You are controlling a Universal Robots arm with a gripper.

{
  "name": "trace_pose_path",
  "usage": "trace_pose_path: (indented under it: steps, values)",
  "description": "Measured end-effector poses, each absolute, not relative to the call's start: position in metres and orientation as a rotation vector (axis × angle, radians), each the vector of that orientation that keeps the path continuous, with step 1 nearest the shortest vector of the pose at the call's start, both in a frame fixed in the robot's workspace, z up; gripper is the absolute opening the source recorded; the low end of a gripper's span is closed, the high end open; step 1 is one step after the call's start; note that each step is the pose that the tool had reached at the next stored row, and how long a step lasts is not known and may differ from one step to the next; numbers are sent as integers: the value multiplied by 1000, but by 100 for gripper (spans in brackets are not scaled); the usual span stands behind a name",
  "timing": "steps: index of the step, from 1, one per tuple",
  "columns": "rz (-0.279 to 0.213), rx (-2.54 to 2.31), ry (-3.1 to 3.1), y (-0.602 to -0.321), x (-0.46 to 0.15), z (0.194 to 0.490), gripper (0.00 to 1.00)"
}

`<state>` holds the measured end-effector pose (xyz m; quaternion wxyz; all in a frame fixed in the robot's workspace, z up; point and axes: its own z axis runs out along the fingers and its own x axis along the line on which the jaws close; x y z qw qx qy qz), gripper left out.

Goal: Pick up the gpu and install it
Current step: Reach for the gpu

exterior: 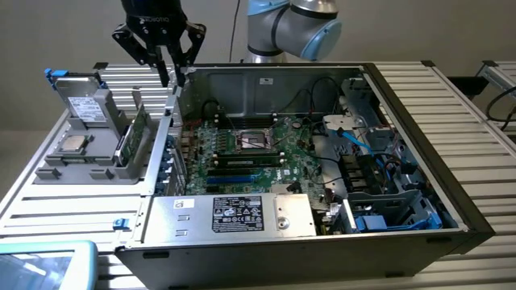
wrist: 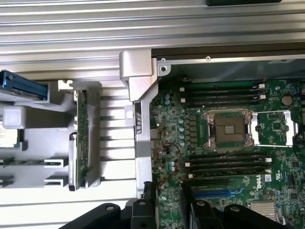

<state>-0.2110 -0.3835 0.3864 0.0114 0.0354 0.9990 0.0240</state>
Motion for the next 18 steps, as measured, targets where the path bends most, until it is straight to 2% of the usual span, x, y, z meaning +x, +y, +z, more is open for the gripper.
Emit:
trace_pose_path:
  steps: [18]
  values:
    - [75,110,3116,-376,-293,386,35]
